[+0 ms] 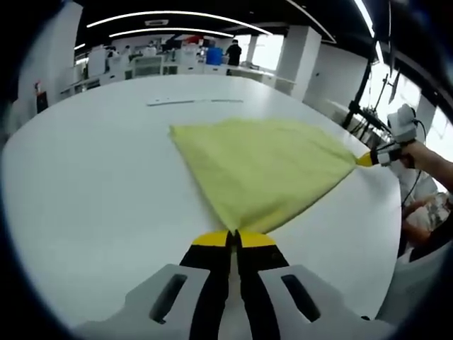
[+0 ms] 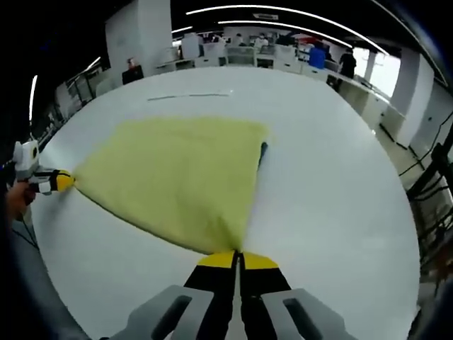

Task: Fold the garment on the visible template until the final outline fits inside the template.

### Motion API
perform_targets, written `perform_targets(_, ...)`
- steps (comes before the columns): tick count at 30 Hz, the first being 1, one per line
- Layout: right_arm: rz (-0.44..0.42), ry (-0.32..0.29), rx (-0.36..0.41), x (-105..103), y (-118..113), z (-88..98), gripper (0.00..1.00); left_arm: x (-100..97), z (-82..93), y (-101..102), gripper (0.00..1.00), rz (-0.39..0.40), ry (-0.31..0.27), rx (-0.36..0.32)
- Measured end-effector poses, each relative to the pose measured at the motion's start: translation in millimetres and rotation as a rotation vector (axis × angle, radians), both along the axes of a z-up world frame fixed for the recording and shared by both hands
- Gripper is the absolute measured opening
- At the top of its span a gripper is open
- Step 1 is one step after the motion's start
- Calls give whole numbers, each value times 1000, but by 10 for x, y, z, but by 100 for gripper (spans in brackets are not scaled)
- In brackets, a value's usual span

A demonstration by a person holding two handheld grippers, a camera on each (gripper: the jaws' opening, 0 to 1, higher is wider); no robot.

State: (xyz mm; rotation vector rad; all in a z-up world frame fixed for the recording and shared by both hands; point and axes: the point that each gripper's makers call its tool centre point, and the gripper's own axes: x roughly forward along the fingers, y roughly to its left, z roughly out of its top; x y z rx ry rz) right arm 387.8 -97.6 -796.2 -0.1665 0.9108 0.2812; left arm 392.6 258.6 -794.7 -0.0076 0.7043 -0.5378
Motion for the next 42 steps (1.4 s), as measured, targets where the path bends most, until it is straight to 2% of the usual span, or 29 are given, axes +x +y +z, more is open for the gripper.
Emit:
perform_targets(1,55,-8,-25,8,8,24,0,0,3,1,0,0,1,0)
perform_targets(2,65,-29,-37,31,-2,57,0,2,10,2,0,-4,-2,3)
perform_targets(5,136,-55,-26,28,9,144,0,1,17,4,0,-8,-5,5)
perform_targets(8,198,-66,18,11,38,196,0,-5,28,7,0,-9,-8,4)
perform_targets(10,234,-69,77,-5,82,229,0,-3,27,12,0,-10,-7,4)
perform_targets(13,242,-61,82,-7,17,197,0,-3,24,13,0,-8,-4,3)
perform_targets(14,233,-38,103,-31,31,172,0,-6,22,11,0,-8,-4,5)
perform_targets(15,168,-28,141,-20,29,164,0,-8,21,8,0,-10,-3,7)
perform_targets(16,187,-29,149,-18,53,161,0,-10,20,5,0,-12,-4,9)
perform_targets(21,142,-6,156,-35,61,83,0,-13,23,6,0,-9,-5,12)
perform_targets(24,137,-5,163,-33,88,63,4,-19,22,7,1,-14,-5,15)
perform_targets(31,115,1,154,-19,72,-9,0,-43,32,30,1,-7,12,-13)
perform_targets(33,135,5,146,-30,66,-19,0,-45,30,29,0,-5,14,-15)
perform_targets(35,213,-12,98,-31,54,2,0,-45,28,32,0,-4,14,-14)
perform_targets(38,249,-37,62,-5,17,32,0,-41,26,38,0,-6,13,-9)
perform_targets(42,283,-50,50,-6,10,65,0,-39,23,41,0,-3,14,-11)
